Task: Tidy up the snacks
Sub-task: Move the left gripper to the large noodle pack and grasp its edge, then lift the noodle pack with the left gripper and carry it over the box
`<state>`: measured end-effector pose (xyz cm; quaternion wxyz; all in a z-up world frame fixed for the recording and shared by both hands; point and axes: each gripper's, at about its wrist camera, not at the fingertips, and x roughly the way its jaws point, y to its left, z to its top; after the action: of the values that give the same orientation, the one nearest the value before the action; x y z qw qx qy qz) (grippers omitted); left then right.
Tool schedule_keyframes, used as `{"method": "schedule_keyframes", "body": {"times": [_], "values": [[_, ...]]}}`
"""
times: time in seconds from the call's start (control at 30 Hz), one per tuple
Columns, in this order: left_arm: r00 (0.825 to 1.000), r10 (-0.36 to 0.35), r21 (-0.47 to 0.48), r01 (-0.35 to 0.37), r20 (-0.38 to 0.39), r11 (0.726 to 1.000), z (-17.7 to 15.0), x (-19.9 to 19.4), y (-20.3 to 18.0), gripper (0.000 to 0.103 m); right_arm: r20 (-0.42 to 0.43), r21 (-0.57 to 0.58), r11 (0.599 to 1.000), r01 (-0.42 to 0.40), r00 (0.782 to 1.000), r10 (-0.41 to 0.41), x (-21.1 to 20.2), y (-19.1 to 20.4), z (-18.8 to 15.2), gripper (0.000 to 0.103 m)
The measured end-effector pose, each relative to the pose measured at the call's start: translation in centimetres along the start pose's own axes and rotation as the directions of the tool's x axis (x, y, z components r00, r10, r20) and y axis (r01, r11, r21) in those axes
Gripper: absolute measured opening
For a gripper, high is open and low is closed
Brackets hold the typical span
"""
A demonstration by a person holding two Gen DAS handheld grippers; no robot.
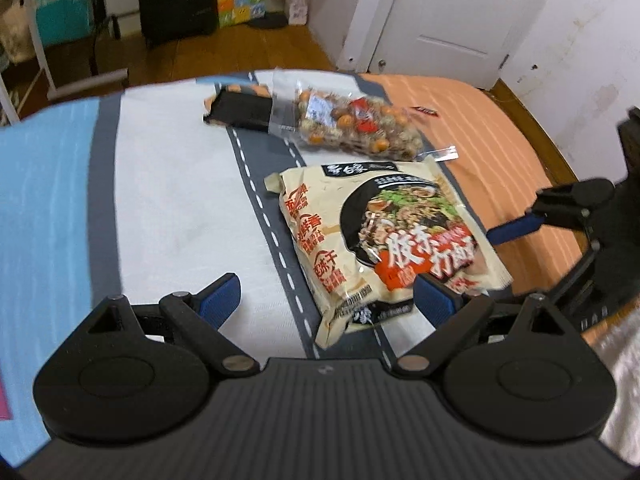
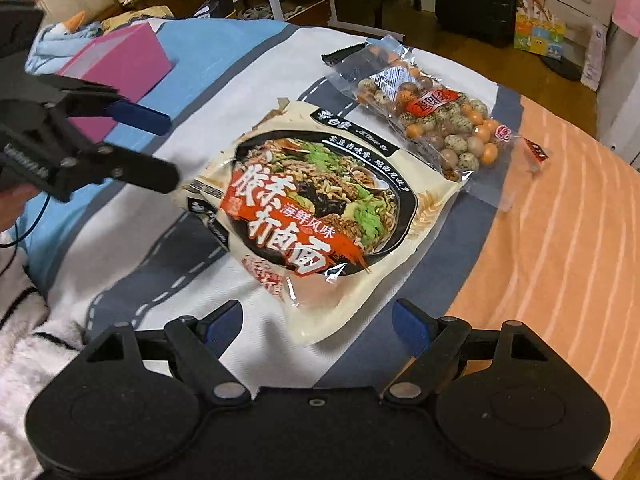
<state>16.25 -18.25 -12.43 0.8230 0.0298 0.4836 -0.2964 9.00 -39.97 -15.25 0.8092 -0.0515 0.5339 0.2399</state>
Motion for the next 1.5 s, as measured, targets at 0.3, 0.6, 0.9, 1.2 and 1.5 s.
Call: {"method": "schedule_keyframes", "body": {"times": [0.3,0.6,0.9,1.2,1.5], "values": [[0.996,-0.070,-0.088,0.066,-0.053,0.994,0.9,4.5,0.2,0.082,0.043,-0.037,0.999,-0.009,0.999,0.011,2.6,-0.2,-0.3,0.088],[0.982,-0.175,-0.205,0.157,-0.073,0.966,0.7,6.0,0.4,0.065,0.041,-0.086,0.996,0.009,0.999,-0.005,3.1,0.6,0.9,0.076],[0.985,-0.146,-0.168,0.128,-0.097,0.977,0.9,3.8,-1.4,0.065,-0.059,-0.002,0.999,-0.038,0.998,0.038,1.7,1.0,2.5,0.064],[0.987,-0.132,-0.173,0.114,-0.094,0.978,0.0,-1.6,-2.2,0.065,-0.108,-0.030,0.999,-0.033,0.994,0.030,-1.7,4.6,3.4,0.063],[0.991,-0.126,-0.213,0.114,-0.046,0.970,-1.9,-9.0,-1.2,0.065,-0.084,-0.092,0.995,-0.044,0.996,0.036,-5.5,10.0,4.4,0.063]]}}
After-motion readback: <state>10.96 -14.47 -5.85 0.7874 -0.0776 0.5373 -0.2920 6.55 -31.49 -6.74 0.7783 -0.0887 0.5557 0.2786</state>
